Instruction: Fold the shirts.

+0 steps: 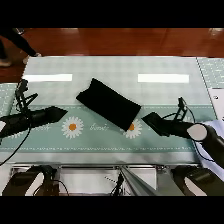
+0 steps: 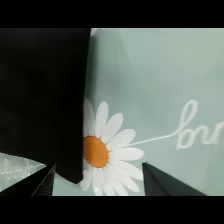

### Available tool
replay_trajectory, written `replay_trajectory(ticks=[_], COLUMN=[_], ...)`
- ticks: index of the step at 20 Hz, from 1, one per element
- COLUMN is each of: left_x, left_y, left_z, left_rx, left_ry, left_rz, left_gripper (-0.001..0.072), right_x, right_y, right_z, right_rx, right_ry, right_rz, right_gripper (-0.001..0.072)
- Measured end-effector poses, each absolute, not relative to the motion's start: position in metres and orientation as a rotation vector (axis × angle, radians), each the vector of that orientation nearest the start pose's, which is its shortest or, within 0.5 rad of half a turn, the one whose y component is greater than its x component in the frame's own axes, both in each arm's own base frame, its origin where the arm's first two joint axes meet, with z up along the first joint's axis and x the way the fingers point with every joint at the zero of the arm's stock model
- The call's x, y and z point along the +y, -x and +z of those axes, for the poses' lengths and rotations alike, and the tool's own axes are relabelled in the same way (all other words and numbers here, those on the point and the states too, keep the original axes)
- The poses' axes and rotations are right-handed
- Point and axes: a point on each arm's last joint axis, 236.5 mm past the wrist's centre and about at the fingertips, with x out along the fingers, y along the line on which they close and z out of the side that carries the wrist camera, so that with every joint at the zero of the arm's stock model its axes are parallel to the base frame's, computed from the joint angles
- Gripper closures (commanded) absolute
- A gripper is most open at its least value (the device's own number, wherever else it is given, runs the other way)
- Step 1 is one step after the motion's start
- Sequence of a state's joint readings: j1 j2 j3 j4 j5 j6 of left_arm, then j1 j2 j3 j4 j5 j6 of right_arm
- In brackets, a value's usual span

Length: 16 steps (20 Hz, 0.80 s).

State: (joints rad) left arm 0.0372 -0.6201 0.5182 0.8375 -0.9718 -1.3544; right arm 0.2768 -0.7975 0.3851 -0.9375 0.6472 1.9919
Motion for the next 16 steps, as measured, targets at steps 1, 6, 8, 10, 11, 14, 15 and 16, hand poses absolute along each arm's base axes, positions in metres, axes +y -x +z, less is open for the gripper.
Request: replay_trajectory(ticks=[1, 6, 8, 10, 11, 14, 15, 16], left_x=[-0.121, -0.121, -0.121, -0.121, -0.121, -0.121, -0.121, -0.121], left_y=[-0.267, -0.267, -0.267, -0.267, -0.267, -0.268, -0.268, -0.268], left_z=[0.041, 0.041, 0.041, 0.041, 0.041, 0.041, 0.041, 0.041], left_rx=[0.961, 0.958, 0.958, 0.958, 0.958, 0.958, 0.958, 0.958], left_ry=[0.519, 0.519, 0.519, 0.519, 0.519, 0.519, 0.519, 0.519], left_rz=[-0.394, -0.393, -0.393, -0.393, -0.393, -0.393, -0.393, -0.393], left_gripper=[0.068, 0.068, 0.0681, 0.0681, 0.068, 0.068, 0.068, 0.0681], right_x=[0.17, 0.208, 0.22, 0.23, 0.233, 0.245, 0.251, 0.258], right_y=[-0.261, -0.289, -0.298, -0.307, -0.311, -0.325, -0.329, -0.333], right_z=[-0.053, -0.078, -0.086, -0.091, -0.093, -0.085, -0.077, -0.064], right_rx=[1.203, 1.319, 1.361, 1.389, 1.4, 1.392, 1.388, 1.379], right_ry=[-0.909, -0.949, -0.956, -0.965, -0.961, -0.911, -0.889, -0.854], right_rz=[0.102, 0.192, 0.225, 0.25, 0.264, 0.357, 0.408, 0.47], right_gripper=[0.0092, 0.0092, 0.0097, 0.0194, 0.0411, 0.0691, 0.0691, 0.0691])
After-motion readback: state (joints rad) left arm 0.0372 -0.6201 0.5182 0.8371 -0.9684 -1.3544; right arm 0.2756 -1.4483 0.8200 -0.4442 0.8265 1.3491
